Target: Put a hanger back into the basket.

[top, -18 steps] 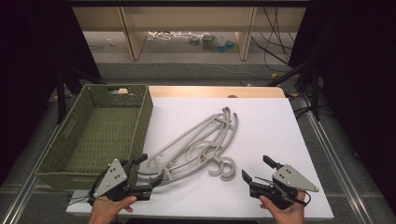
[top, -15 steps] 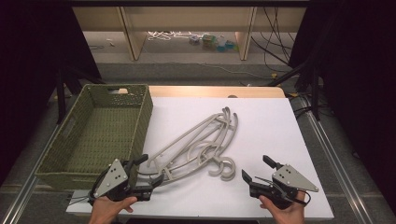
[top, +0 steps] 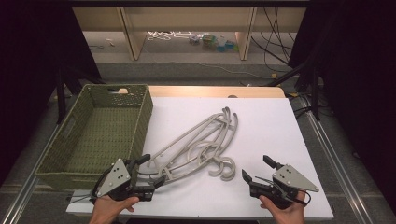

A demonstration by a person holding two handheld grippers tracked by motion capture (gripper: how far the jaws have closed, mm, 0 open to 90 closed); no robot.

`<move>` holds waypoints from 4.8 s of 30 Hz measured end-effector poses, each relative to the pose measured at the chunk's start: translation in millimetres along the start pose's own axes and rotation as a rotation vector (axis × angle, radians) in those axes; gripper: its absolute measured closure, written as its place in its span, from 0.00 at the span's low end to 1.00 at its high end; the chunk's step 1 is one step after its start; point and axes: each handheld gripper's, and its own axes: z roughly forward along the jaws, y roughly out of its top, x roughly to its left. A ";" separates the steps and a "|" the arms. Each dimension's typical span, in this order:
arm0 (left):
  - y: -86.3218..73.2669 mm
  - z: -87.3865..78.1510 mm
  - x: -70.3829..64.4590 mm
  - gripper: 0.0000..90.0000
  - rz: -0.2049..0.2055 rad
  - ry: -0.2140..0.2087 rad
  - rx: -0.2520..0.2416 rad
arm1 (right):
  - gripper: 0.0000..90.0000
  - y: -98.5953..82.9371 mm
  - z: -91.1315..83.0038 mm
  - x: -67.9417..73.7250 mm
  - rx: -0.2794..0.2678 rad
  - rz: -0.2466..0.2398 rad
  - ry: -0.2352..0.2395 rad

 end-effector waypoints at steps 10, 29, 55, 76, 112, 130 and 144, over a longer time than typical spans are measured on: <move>12.2 42.4 -11.6 0.18 0.034 -0.074 0.129 | 0.18 -0.5 0.5 -0.5 -0.007 0.005 -0.010; 1.9 141.9 -17.6 0.42 0.127 -0.163 0.660 | 0.17 -1.5 0.9 -0.8 -0.001 0.016 0.004; 3.9 167.8 -8.2 0.90 0.084 -0.184 0.792 | 0.19 -0.9 1.4 -0.8 0.018 -0.005 0.028; 51.6 118.4 20.0 0.90 -0.349 -0.282 0.407 | 0.19 -1.8 1.8 -0.6 0.008 0.000 0.028; 161.2 -11.6 95.5 0.90 -0.424 -0.179 0.231 | 0.19 -3.5 2.7 0.0 0.041 -0.005 0.015; 103.7 -68.6 167.2 0.90 -0.428 0.007 0.315 | 0.19 -5.0 5.1 0.3 0.038 -0.004 0.014; 72.5 -77.4 188.7 0.90 -0.355 0.008 0.445 | 0.19 -5.8 6.9 0.1 0.050 -0.003 0.013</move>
